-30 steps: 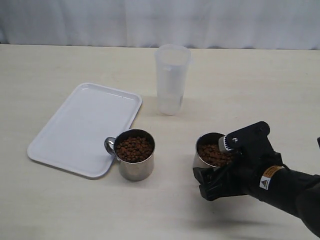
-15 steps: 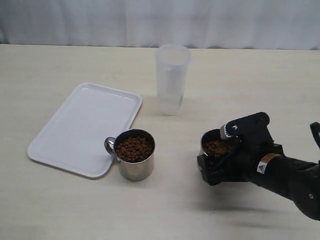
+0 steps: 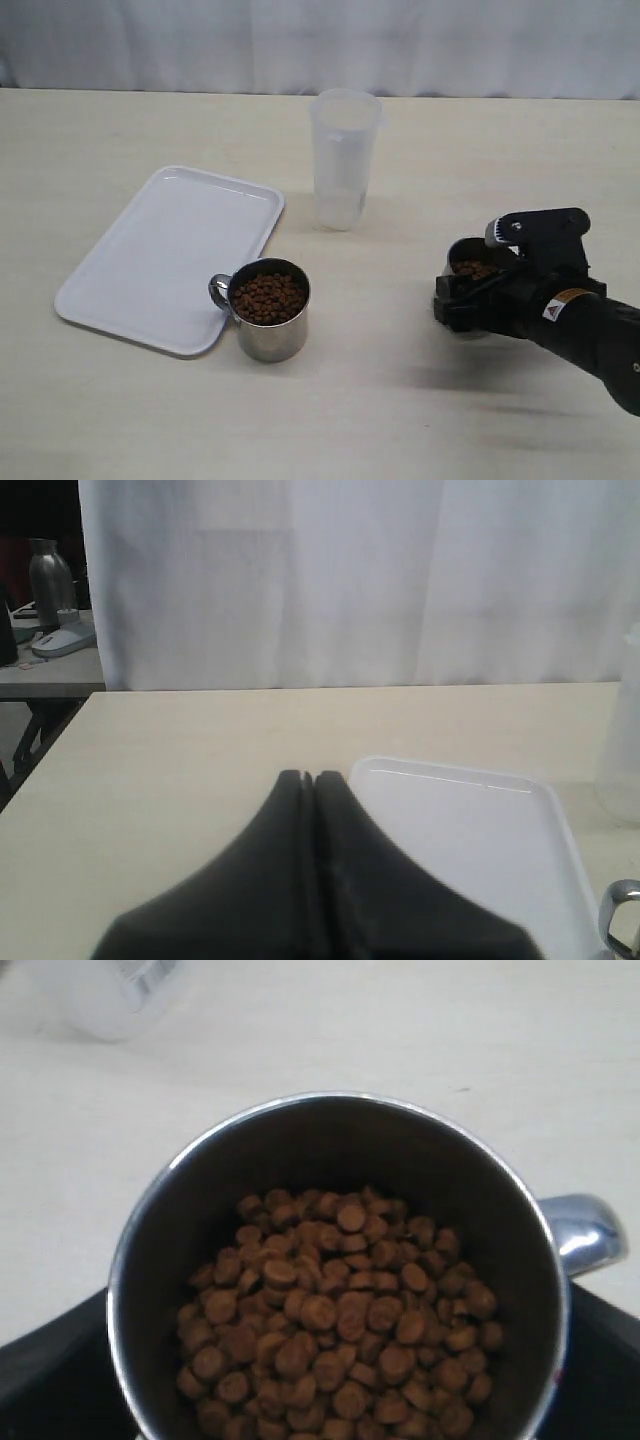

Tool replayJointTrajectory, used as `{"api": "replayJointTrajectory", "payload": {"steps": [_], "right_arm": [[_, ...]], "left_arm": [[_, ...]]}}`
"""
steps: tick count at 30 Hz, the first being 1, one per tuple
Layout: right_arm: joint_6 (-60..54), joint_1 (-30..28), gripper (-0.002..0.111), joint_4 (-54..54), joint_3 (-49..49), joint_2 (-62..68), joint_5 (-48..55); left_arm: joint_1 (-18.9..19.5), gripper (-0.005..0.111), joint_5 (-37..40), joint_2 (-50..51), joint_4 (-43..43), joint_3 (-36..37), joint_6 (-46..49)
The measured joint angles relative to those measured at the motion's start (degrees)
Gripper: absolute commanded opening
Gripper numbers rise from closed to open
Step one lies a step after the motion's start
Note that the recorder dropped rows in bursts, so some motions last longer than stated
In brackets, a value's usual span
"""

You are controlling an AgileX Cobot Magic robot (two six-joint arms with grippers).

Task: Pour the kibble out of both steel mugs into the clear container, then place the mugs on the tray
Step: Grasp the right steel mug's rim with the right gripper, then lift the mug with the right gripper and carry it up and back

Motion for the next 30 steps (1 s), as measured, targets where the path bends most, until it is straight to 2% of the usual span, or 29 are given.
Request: {"api": "replayJointTrajectory", "payload": {"steps": [10, 30], "right_arm": [[0.2, -6.2, 0.051, 0.8, 0.0, 0.0, -1.5], [-4.0, -6.4, 0.051, 0.8, -12.5, 12.3, -5.6]], "left_arm": [[0.0, 0.000, 0.0, 0.0, 0.0, 0.0, 0.0], [0.0, 0.000, 0.0, 0.0, 0.0, 0.0, 0.0]]}}
